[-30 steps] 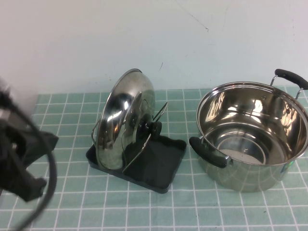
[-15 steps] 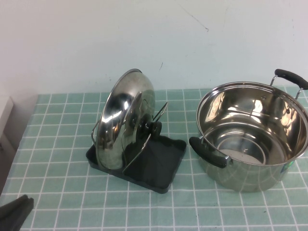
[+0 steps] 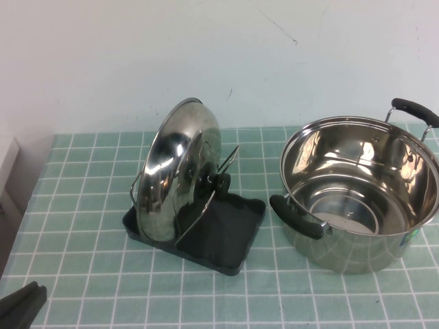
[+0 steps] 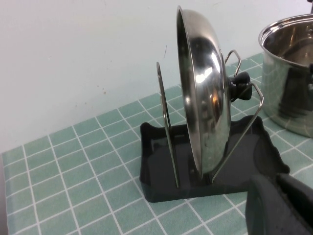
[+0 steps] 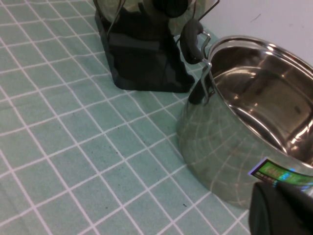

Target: Put pot lid on rack

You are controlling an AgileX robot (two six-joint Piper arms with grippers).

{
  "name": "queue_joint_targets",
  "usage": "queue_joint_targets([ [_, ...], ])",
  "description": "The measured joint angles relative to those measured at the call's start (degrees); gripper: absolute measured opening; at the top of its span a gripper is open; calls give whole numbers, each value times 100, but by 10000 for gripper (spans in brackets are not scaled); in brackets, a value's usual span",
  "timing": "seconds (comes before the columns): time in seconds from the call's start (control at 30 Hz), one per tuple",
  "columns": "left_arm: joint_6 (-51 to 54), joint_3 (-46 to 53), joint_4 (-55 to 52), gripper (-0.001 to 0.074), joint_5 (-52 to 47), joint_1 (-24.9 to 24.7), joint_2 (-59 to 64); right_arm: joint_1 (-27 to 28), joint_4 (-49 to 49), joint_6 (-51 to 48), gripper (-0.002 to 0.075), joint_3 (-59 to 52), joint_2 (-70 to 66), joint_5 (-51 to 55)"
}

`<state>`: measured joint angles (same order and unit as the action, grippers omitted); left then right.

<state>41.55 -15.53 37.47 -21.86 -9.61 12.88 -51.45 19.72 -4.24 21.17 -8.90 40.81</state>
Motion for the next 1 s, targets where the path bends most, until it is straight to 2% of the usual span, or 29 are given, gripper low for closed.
queue_joint_targets([
  [0.4, 0, 76, 99, -2, 58, 0, -16, 0, -13, 0, -1, 0, 3, 0],
  [0.6, -114, 289, -596, -2, 69, 588, -536, 0, -13, -10, -1, 0, 3, 0],
  [0.83, -2104, 1025, -1558, -2, 71, 1286, -1321, 0, -13, -10, -1, 0, 3, 0],
  [1.0, -3181, 1569, -2269, -2, -30, 1382, -1357, 0, -17, -10, -1, 0, 3, 0],
])
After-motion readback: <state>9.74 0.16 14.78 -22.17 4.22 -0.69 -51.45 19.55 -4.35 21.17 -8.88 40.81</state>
